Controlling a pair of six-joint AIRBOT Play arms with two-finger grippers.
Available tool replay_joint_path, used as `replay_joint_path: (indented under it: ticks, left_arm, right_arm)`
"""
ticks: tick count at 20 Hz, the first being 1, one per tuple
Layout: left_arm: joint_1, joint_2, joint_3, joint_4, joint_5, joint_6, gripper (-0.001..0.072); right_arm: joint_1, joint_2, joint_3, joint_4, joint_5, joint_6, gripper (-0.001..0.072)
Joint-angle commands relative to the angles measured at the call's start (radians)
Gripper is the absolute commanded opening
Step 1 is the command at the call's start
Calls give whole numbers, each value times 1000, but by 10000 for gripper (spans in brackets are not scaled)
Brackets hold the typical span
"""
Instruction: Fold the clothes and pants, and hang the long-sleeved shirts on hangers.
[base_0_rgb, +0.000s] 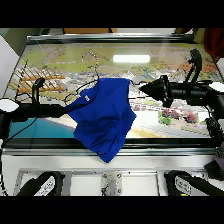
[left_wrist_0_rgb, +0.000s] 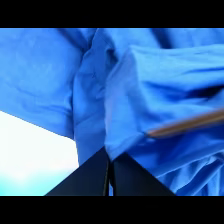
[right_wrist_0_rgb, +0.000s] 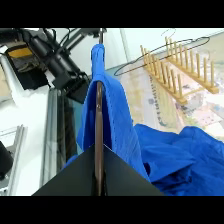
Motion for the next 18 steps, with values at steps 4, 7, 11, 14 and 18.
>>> replay_joint_path:
  ticks: [4,7,11,14,18]
  left_arm:
    - [-55,1,231,192,-113,-172,10]
    - [-129,0,340,237,-169,-241,10]
    - [-248,0,521,283,-201,-358,10]
    - [-395,0,698,485,-235,-460,10]
    - [-602,-48,914,700,-299,-541,10]
  right_arm:
    - [0,0,-2,-66,29,-5,1]
    - [0,1,-3,-64,18,-5,1]
    - [7,13,-3,9,-5,-8,1]
    - [21,56,-3,75,-75,-29,1]
    - [54,145,-3,109,-195,-28,1]
